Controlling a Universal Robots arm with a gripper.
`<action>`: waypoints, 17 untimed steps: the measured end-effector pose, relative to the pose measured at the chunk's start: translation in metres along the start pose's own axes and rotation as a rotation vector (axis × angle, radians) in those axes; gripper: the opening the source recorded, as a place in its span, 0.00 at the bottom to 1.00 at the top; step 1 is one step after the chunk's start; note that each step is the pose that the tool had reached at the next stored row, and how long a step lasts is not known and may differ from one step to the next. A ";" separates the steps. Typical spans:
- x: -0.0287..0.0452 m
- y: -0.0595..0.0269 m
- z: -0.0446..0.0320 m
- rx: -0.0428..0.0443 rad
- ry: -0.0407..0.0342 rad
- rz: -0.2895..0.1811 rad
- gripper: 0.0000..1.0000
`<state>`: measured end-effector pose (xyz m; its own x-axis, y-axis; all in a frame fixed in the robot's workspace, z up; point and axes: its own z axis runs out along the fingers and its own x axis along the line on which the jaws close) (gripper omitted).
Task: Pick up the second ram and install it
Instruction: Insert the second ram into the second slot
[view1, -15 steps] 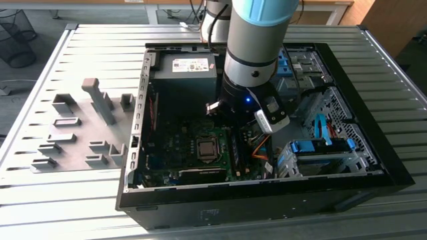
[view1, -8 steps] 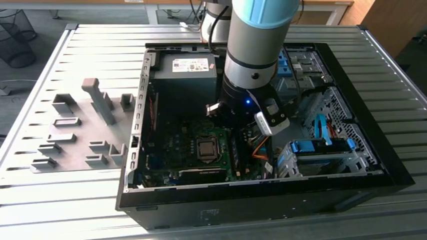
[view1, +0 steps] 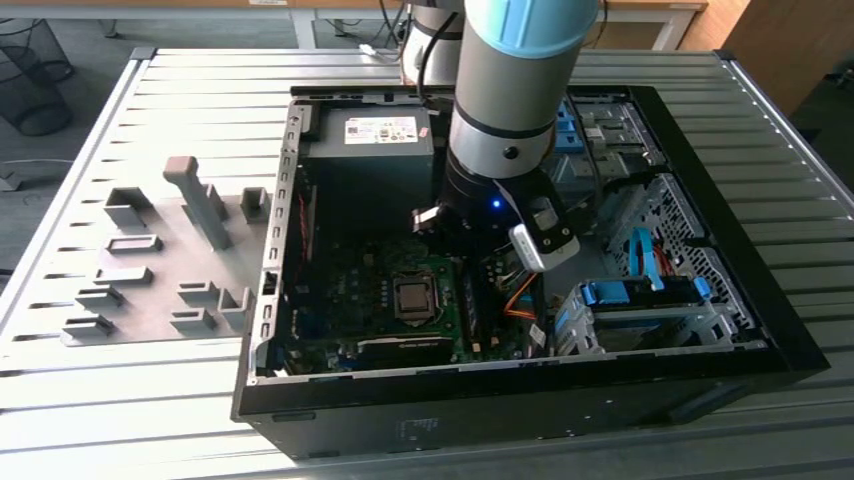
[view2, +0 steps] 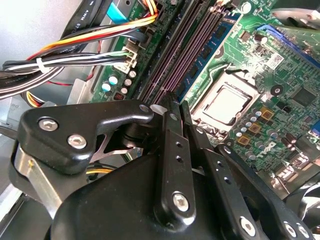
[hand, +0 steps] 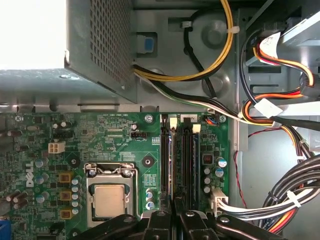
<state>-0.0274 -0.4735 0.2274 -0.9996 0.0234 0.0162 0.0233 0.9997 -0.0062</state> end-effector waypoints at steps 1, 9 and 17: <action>-0.0003 0.0000 0.0000 0.0000 0.0000 0.000 0.14; -0.0021 0.0001 0.0035 -0.0002 0.0000 0.000 0.14; -0.0024 0.0001 0.0074 0.0000 0.0000 -0.006 0.14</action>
<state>-0.0251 -0.4735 0.2199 -0.9997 0.0172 0.0162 0.0171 0.9998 -0.0061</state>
